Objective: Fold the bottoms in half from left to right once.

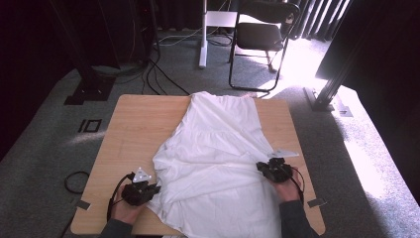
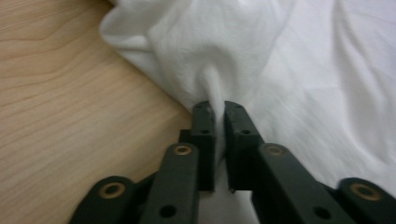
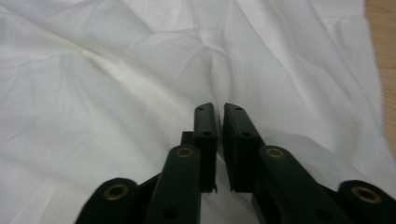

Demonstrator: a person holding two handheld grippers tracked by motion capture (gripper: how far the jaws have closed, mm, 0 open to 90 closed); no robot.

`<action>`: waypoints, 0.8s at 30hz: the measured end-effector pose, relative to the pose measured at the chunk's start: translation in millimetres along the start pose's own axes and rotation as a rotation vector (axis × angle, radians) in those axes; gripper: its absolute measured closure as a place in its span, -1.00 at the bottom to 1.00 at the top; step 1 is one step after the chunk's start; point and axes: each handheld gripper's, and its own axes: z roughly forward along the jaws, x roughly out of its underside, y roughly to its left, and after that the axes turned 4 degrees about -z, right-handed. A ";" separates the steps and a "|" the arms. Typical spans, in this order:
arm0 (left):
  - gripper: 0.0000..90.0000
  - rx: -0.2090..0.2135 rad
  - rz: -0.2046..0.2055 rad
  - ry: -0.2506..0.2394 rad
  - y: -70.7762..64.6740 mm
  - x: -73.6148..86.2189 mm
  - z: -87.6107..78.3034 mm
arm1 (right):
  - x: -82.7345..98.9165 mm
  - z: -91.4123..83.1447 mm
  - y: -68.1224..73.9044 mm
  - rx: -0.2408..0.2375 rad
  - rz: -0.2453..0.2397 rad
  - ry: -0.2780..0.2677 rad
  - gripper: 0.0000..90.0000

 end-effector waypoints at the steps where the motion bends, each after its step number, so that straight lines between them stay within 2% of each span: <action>1: 0.93 -0.004 0.009 0.002 -1.0 1.7 -3.3 | 5.0 -8.7 0.4 0.000 0.002 -0.018 0.90; 3: 0.94 -0.002 0.012 -0.010 -3.2 6.2 -10.3 | 16.9 -26.8 -0.5 0.013 0.009 -0.045 0.93; 6: 0.94 0.022 0.021 -0.021 -6.8 12.1 -20.5 | 39.3 -53.9 -3.4 0.044 0.033 -0.064 0.95; 7: 0.94 0.029 0.026 -0.024 -8.8 13.8 -23.4 | 48.1 -62.5 -4.6 0.041 0.041 -0.069 0.95; 11: 0.94 0.040 0.052 -0.012 -18.4 18.9 -30.1 | 85.5 -93.0 -4.3 0.030 0.090 -0.076 0.99; 13: 0.92 0.047 0.056 -0.015 -20.8 21.3 -31.9 | 104.6 -106.5 -2.2 0.062 0.116 -0.062 0.99; 14: 0.82 0.059 0.050 -0.028 -21.0 22.1 -32.6 | 114.4 -112.9 -2.0 0.057 0.138 -0.064 0.99; 15: 0.62 0.062 0.049 -0.042 -20.6 22.0 -33.1 | 123.2 -118.5 -2.1 0.051 0.162 -0.066 0.95; 16: 0.48 0.061 0.045 -0.055 -19.9 21.4 -33.2 | 130.0 -122.7 -2.2 0.061 0.169 -0.058 0.86; 18: 0.35 0.059 0.021 -0.084 -16.6 18.8 -33.1 | 135.6 -127.0 -2.2 0.095 0.162 -0.044 0.59; 20: 0.31 0.063 0.006 -0.097 -13.7 15.1 -32.6 | 131.6 -126.0 -4.2 0.086 0.172 -0.068 0.47; 24: 0.23 0.057 0.005 -0.121 -12.7 6.6 -30.7 | 103.9 -107.0 -1.0 0.055 0.140 -0.107 0.15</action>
